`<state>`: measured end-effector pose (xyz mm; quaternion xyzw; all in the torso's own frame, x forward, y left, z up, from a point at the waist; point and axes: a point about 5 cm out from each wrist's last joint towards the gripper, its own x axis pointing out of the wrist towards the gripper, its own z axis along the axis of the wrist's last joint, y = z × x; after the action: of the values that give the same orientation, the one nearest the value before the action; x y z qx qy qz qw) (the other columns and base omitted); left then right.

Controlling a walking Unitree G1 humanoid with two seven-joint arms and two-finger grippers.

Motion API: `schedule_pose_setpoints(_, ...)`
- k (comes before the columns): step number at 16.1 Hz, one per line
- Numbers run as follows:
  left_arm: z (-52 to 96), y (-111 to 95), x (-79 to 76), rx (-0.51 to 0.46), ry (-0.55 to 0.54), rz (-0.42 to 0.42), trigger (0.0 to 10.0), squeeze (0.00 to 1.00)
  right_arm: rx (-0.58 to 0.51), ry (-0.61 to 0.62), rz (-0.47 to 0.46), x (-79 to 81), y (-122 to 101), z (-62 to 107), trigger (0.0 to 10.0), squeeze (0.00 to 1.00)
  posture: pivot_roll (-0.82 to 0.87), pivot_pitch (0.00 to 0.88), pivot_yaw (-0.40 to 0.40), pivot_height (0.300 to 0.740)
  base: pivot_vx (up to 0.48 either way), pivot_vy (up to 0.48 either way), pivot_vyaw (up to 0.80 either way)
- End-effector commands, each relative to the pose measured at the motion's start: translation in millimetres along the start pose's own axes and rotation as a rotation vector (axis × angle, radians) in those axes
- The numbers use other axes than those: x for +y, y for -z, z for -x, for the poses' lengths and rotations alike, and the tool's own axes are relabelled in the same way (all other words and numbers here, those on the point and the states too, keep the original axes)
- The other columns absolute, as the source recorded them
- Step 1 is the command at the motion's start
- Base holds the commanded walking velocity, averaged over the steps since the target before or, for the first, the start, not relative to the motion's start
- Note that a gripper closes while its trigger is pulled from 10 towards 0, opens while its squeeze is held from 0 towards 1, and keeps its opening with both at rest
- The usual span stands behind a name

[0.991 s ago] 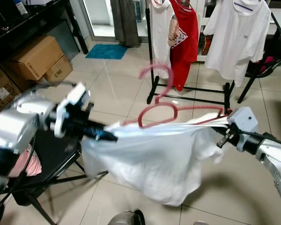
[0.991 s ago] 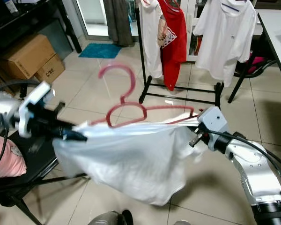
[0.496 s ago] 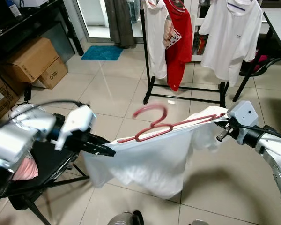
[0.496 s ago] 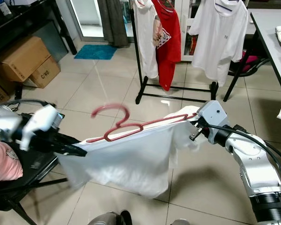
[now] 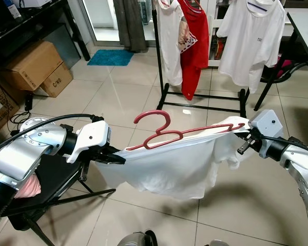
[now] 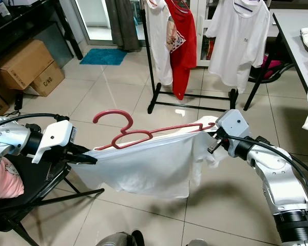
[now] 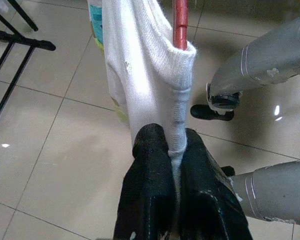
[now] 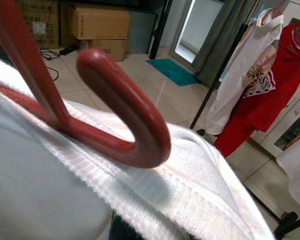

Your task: Hang hanger

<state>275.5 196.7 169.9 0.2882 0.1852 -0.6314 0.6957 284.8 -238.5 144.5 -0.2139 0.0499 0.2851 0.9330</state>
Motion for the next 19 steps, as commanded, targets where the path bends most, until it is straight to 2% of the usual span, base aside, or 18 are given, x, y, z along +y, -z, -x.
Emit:
schedule_pose_setpoints(1, 23.4, 44.4, -6.7, 0.211, -0.033, 0.168, 0.0, 0.0, 0.036, 0.301, -0.027, -49.6, 1.3, 29.9, 0.0, 0.0, -0.08, 0.066, 0.173, 0.74, 0.0, 0.0, 0.0)
schedule_pose_setpoints(11, 23.4, 44.4, -6.7, 0.211, -0.033, 0.168, 0.0, 0.0, 0.036, 0.301, -0.027, -49.6, 1.3, 29.9, 0.0, 0.0, -0.08, 0.066, 0.173, 0.74, 0.0, 0.0, 0.0)
schedule_pose_setpoints(12, 23.4, 47.5, -6.2, 0.231, -0.058, 0.175, 0.0, 0.0, 0.028, 0.302, -0.028, -49.4, -0.2, 29.4, 0.0, 0.0, -0.08, 0.066, 0.174, 0.74, 0.0, 0.0, 0.0)
schedule_pose_setpoints(13, 8.1, 44.6, -11.4, 0.147, -0.015, 0.212, 0.0, 0.0, 0.109, 0.204, 0.208, -51.1, -4.1, 26.9, 0.0, 0.0, -0.08, 0.08, 0.165, 0.74, 0.0, 0.0, 0.0)
schedule_pose_setpoints(14, 0.8, 41.4, -11.7, 0.104, 0.004, 0.215, 0.0, 0.0, 0.145, 0.153, 0.3, -50.0, -4.1, 26.0, 0.0, 0.0, -0.09, 0.079, 0.166, 0.74, 0.0, 0.0, 0.0)
schedule_pose_setpoints(19, -5.0, 37.8, -3.4, 0.094, -0.01, 0.197, 0.0, 0.0, 0.118, 0.133, 0.276, -42.8, -4.2, 21.7, 0.0, 0.0, -0.09, 0.064, 0.173, 0.74, 0.0, 0.0, 0.0)
